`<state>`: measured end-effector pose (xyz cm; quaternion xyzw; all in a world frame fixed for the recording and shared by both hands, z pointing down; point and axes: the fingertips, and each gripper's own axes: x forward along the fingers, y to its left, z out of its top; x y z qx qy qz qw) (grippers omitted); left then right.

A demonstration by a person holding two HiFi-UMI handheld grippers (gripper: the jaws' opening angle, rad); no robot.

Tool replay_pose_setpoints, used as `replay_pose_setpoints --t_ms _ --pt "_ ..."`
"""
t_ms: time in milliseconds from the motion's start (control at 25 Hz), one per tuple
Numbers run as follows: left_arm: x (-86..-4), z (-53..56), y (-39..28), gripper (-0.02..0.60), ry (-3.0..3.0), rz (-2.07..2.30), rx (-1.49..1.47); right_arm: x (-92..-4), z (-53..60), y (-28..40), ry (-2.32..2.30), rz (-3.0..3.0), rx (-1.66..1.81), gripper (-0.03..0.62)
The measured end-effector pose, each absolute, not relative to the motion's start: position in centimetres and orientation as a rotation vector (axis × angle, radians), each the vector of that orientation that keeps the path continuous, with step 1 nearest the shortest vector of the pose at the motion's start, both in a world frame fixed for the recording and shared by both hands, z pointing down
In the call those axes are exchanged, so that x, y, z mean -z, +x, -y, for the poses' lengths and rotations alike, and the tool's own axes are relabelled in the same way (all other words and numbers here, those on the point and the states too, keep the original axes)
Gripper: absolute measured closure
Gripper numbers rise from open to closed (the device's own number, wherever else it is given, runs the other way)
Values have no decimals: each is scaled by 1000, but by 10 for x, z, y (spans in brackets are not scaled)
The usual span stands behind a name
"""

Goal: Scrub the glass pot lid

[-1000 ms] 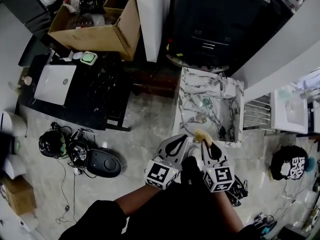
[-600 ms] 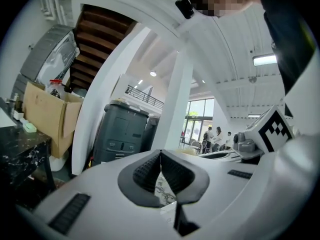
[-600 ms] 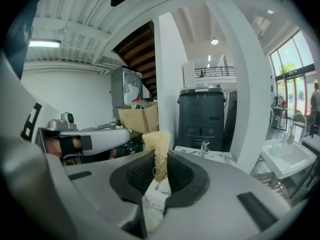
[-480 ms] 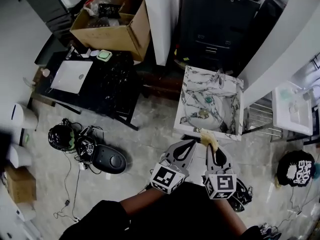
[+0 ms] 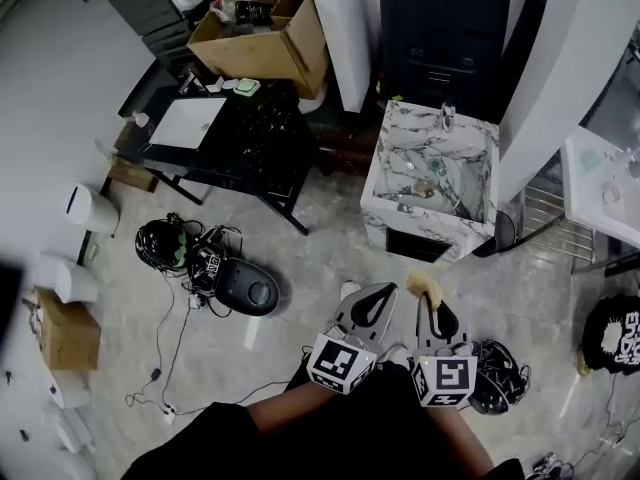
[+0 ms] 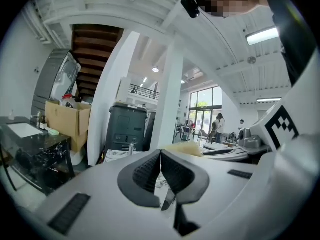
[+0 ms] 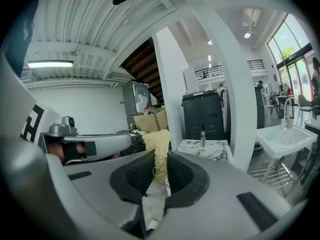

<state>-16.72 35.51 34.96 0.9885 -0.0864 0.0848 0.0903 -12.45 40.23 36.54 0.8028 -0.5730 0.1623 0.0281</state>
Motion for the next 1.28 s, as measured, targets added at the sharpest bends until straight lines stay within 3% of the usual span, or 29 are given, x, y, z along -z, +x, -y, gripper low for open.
replay_pose_setpoints --t_ms 800,1280 --pt "-328 -326 -274 565 2998 143 -142 -331 -375 -246 2588 1646 -359 533" --pt "-312 -297 -294 565 3024 104 -114 -316 -349 -265 2589 1605 -287 533"
